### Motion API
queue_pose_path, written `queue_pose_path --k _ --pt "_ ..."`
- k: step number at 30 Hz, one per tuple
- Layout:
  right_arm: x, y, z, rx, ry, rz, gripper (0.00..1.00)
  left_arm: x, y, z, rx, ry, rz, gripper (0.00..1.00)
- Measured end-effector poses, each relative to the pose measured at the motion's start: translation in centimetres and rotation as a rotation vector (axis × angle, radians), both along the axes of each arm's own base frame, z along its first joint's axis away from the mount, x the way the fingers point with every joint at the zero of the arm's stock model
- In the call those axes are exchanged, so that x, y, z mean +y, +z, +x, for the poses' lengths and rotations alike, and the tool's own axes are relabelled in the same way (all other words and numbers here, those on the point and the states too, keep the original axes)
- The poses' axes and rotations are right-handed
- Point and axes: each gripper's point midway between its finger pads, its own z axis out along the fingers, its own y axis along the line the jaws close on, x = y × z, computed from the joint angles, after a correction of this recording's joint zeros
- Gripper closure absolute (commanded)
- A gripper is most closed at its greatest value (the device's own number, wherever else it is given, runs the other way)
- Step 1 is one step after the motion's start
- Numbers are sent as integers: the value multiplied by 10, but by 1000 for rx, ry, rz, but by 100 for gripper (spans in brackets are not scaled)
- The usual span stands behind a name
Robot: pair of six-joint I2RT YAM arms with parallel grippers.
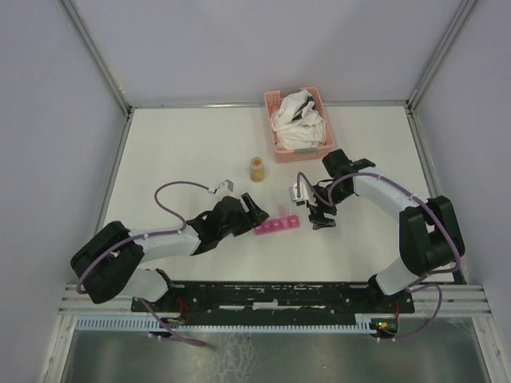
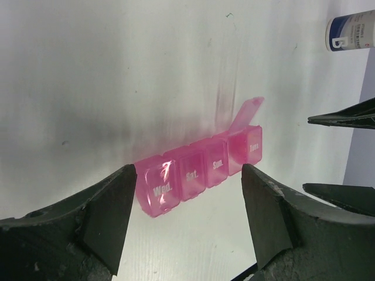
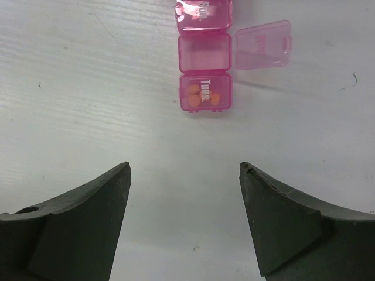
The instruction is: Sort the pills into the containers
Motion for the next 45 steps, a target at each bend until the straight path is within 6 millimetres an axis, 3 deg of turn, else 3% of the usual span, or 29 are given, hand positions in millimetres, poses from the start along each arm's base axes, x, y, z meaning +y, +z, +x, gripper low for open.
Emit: queue_pose_path --k 5,10,15,20,25,30,34,38,45 --pt "1 6 -2 12 -3 9 16 14 13 -1 -40 11 45 21" --pt "3 16 -2 31 -21 38 16 24 38 2 -148 -15 85 20" --pt "4 31 4 47 -66 72 16 25 65 7 -321 -120 159 5" --pt "6 45 9 63 -129 110 17 28 81 23 -451 -181 220 3" --pt "10 60 18 85 -219 150 17 43 99 56 -518 -148 165 0" --pt "25 100 51 56 -325 188 18 52 117 70 -600 -128 105 1" --pt "48 132 88 -18 -372 199 18 60 113 70 -616 -111 96 1" --pt "75 132 107 -39 -388 155 18 77 106 69 -612 -59 89 1" --pt "114 107 133 -39 -442 61 18 96 100 55 -640 3 30 1"
